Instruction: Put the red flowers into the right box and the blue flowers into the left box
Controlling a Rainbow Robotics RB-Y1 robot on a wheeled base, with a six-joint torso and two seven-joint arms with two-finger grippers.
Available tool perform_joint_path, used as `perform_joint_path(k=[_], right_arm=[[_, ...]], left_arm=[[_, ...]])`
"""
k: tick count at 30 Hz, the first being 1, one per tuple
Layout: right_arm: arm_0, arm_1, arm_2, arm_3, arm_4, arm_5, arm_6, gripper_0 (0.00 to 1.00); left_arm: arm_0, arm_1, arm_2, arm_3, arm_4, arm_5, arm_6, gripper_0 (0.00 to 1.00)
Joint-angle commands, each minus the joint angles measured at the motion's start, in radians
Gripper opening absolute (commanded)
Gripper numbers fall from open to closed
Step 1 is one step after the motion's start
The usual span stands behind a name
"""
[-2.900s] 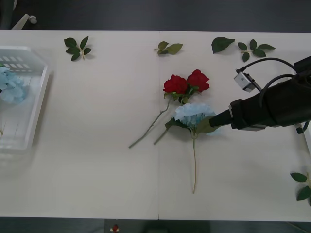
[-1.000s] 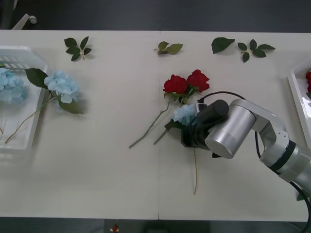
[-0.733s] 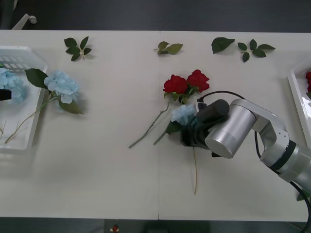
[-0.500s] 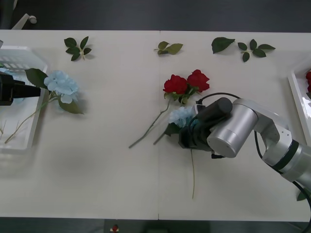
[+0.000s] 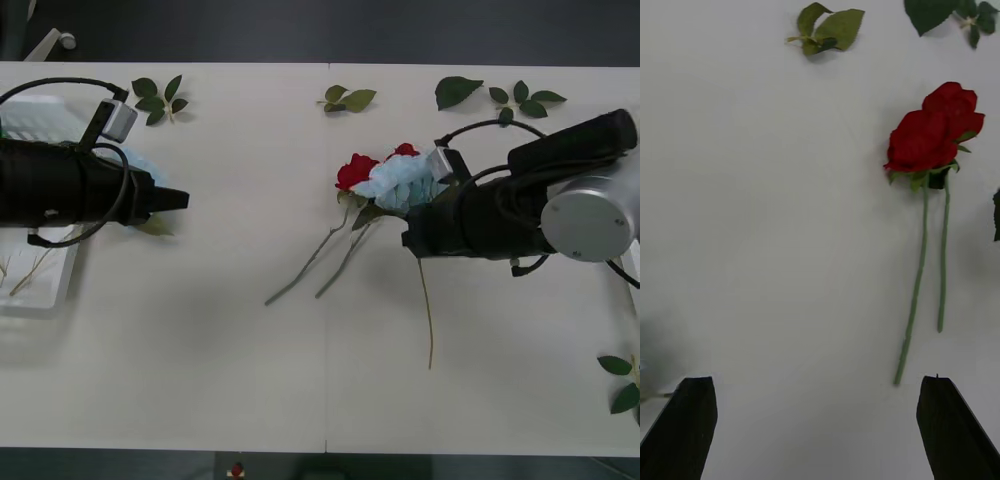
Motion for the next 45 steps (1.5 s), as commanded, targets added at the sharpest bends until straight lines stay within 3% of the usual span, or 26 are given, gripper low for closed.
perform_joint_path(k=[1, 9, 17, 23, 37, 45], right_arm=[[0.041, 0.010, -0.099, -0.046, -0.113, -0.029, 0.254, 0.00], [0.152, 0.101, -0.300, -0.046, -0.400, -0.054, 0.746, 0.00], [0.214, 0.224, -0.355, -0.045, -0.511, -0.057, 1.031, 0.00], [0.224, 0.288, -0.304, -0.046, -0.572, -0.080, 1.024, 0.00], [0.205, 0.290, -0.133, -0.045, -0.669, -0.285, 1.008, 0.00], [0.201, 0.283, -0.110, -0.045, -0.686, -0.308, 1.002, 0.00]], left_arm=[[0.033, -0.028, 0.013, -0.018, 0.082, -0.016, -0.112, 0.82], [0.115, -0.065, 0.020, 0.055, 0.401, 0.007, -0.489, 0.82], [0.152, -0.131, -0.014, 0.214, 0.696, 0.146, -0.909, 0.82], [0.165, -0.224, -0.085, 0.256, 0.757, 0.146, -0.909, 0.82], [0.193, -0.364, -0.203, 0.259, 0.762, 0.093, -0.909, 0.82], [0.194, -0.413, -0.220, 0.259, 0.759, 0.082, -0.909, 0.82]])
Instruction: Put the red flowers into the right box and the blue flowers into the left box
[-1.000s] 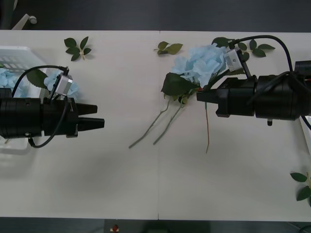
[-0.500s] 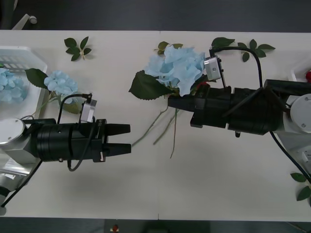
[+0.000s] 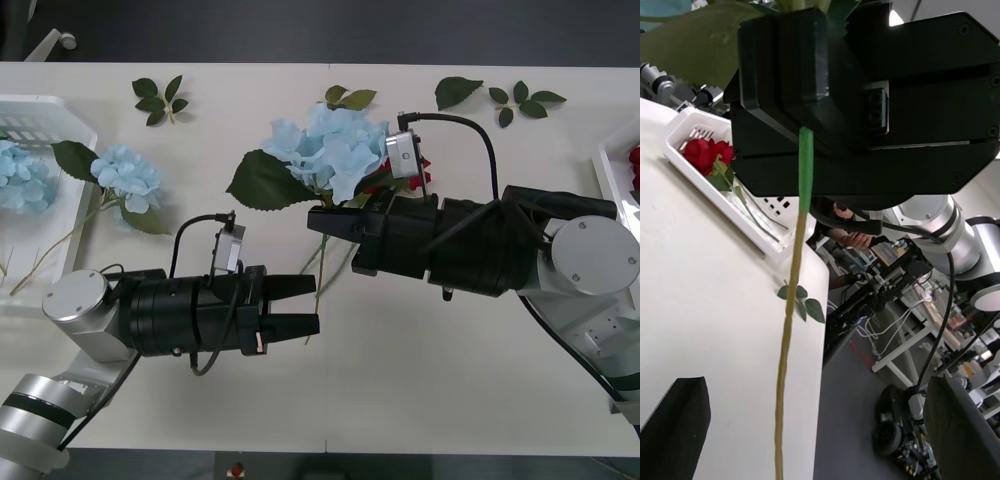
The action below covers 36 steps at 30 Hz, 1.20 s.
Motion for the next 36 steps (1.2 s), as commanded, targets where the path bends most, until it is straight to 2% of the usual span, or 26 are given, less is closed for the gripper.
perform_joint_path(k=[1, 4, 6, 9, 11, 12, 21, 22, 23, 24, 25, 33, 36], right_arm=[[-0.028, -0.009, -0.011, -0.032, -0.018, 0.003, -0.016, 0.00], [-0.028, -0.009, -0.011, -0.030, -0.023, 0.003, -0.016, 0.00], [-0.028, -0.008, -0.011, -0.030, -0.026, 0.003, -0.014, 0.00], [-0.029, -0.008, -0.011, -0.032, -0.027, 0.002, -0.013, 0.00], [-0.029, -0.009, -0.011, -0.032, -0.027, 0.003, -0.013, 0.00], [-0.028, -0.009, -0.011, -0.030, -0.027, 0.002, -0.013, 0.00], [-0.028, -0.009, -0.011, -0.030, -0.038, -0.006, -0.017, 0.00], [-0.028, -0.011, -0.011, -0.030, -0.041, -0.006, -0.019, 0.02], [-0.028, -0.009, -0.011, -0.032, -0.043, -0.006, -0.019, 0.07], [-0.028, -0.009, -0.011, -0.030, -0.047, -0.009, -0.020, 0.56], [-0.028, -0.011, -0.011, -0.030, -0.047, -0.012, -0.022, 1.00], [-0.028, -0.019, -0.013, -0.030, -0.055, -0.015, -0.032, 1.00], [-0.028, -0.032, -0.016, -0.030, -0.061, -0.015, -0.039, 1.00]], left_arm=[[0.004, -0.025, -0.013, -0.013, 0.012, -0.012, 0.031, 0.82], [-0.003, -0.034, -0.021, -0.013, 0.012, -0.021, 0.031, 0.82], [-0.008, -0.036, -0.026, -0.013, 0.012, -0.025, 0.031, 0.75], [-0.016, -0.036, -0.033, -0.013, 0.012, -0.036, 0.031, 0.33], [-0.019, -0.040, -0.033, -0.013, 0.012, -0.039, 0.031, 0.15], [-0.023, -0.045, -0.033, -0.013, 0.012, -0.042, 0.031, 0.02], [-0.045, -0.051, -0.033, -0.013, 0.003, -0.064, 0.031, 0.00], [-0.046, -0.051, -0.033, -0.013, 0.003, -0.065, 0.031, 0.00], [-0.046, -0.049, -0.035, -0.013, 0.003, -0.067, 0.031, 0.00], [-0.048, -0.051, -0.033, -0.013, 0.002, -0.068, 0.031, 0.00], [-0.048, -0.051, -0.033, -0.013, 0.002, -0.070, 0.031, 0.00], [-0.049, -0.034, -0.030, -0.013, 0.011, -0.081, 0.031, 0.00], [-0.054, 0.010, -0.015, -0.013, 0.040, -0.082, 0.031, 0.00]])
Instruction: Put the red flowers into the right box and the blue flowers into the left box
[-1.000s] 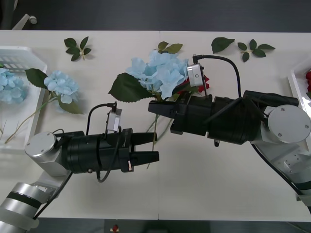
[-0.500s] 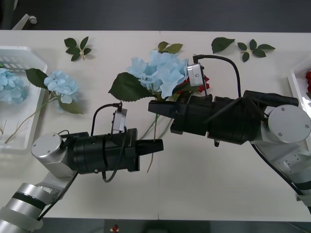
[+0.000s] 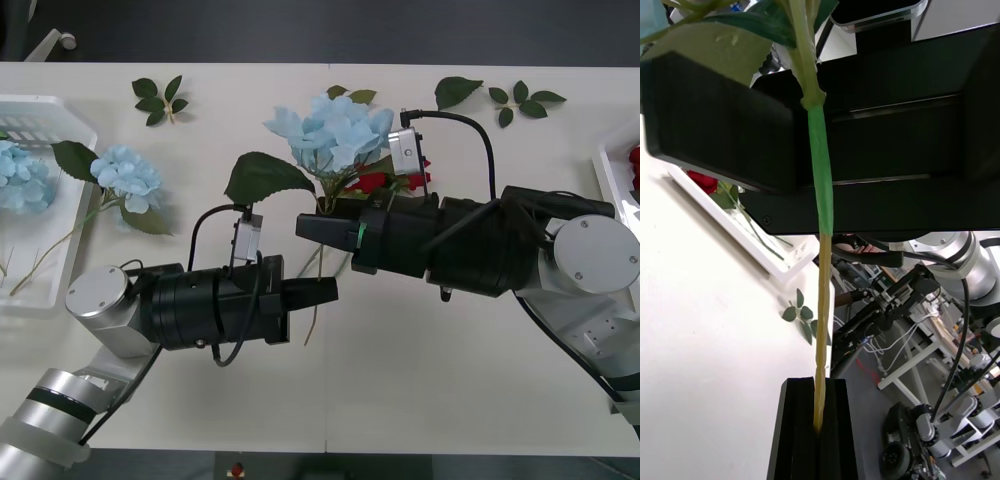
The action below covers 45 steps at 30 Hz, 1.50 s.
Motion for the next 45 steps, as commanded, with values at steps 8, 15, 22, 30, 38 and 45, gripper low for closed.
perform_joint_path(k=[8, 15, 22, 30, 38, 45], right_arm=[[-0.028, -0.112, -0.067, -0.030, -0.032, 0.046, -0.112, 1.00], [-0.044, -0.170, -0.178, -0.030, 0.074, 0.219, -0.378, 1.00], [-0.140, -0.190, -0.170, -0.030, 0.393, 0.331, -0.816, 1.00], [-0.322, -0.187, 0.015, 0.025, 0.761, 0.419, -1.329, 1.00], [-0.523, -0.112, 0.167, 0.297, 0.931, 0.408, -1.554, 1.00], [-0.597, -0.028, 0.195, 0.499, 1.073, 0.406, -1.570, 1.00]], left_arm=[[-0.096, 0.253, 0.105, -0.018, 0.073, 0.053, 0.031, 0.00], [-0.125, 0.425, 0.289, -0.018, 0.001, 0.161, 0.314, 0.00], [-0.140, 0.587, 0.518, -0.013, -0.189, 0.214, 0.563, 0.00], [-0.099, 0.644, 0.779, -0.008, -0.482, 0.227, 0.622, 0.00], [0.084, 0.644, 0.846, -0.008, -0.623, -0.013, 0.618, 0.00], [0.202, 0.616, 0.785, -0.002, -0.669, -0.252, 0.601, 0.00]])
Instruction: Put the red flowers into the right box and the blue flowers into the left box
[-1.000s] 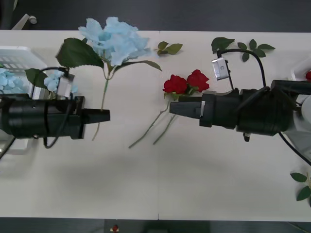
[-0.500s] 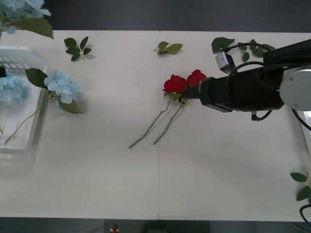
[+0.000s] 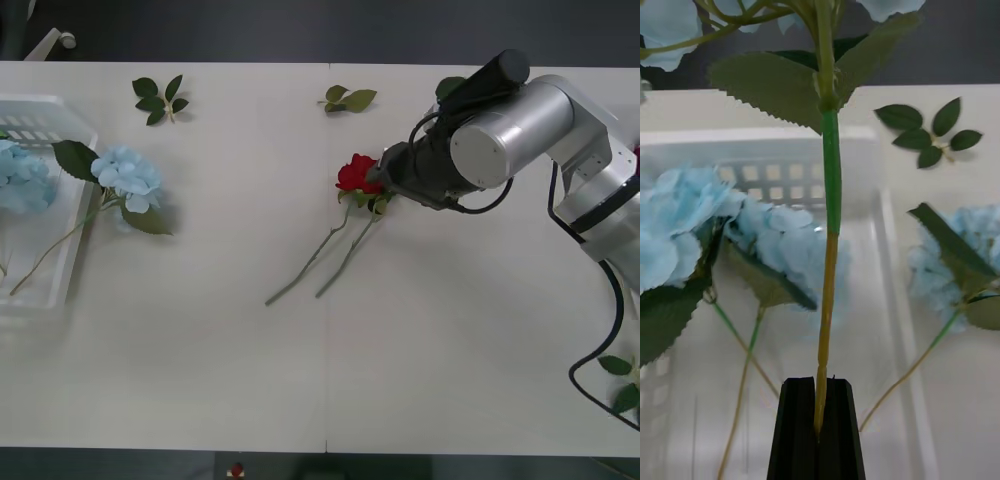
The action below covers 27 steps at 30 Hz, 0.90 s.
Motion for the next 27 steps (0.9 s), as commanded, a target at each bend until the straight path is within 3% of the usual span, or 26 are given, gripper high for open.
perform_joint_path(k=[1, 8, 17, 18, 23, 27], right_arm=[[-0.050, 0.043, -0.005, 0.086, 0.062, -0.016, -0.066, 1.00], [-0.079, 0.084, 0.010, 0.193, 0.117, -0.023, -0.068, 1.00], [-0.116, 0.132, 0.013, 0.304, 0.163, -0.023, -0.072, 1.00], [-0.117, 0.137, 0.013, 0.313, 0.166, -0.026, -0.072, 1.00], [-0.120, 0.163, 0.015, 0.344, 0.189, -0.039, -0.074, 1.00], [-0.131, 0.187, 0.015, 0.376, 0.209, -0.046, -0.077, 1.00]], left_arm=[[0.039, -0.010, -0.037, 0.003, -0.027, -0.123, -0.040, 0.00], [0.055, -0.050, -0.080, 0.077, 0.027, -0.262, -0.177, 0.00], [0.056, -0.068, -0.134, 0.154, 0.123, -0.340, -0.303, 0.00], [0.056, -0.068, -0.134, 0.154, 0.123, -0.340, -0.304, 0.04], [0.059, -0.067, -0.134, 0.152, 0.148, -0.337, -0.315, 0.51], [0.062, -0.064, -0.124, 0.151, 0.189, -0.284, -0.329, 0.71]])
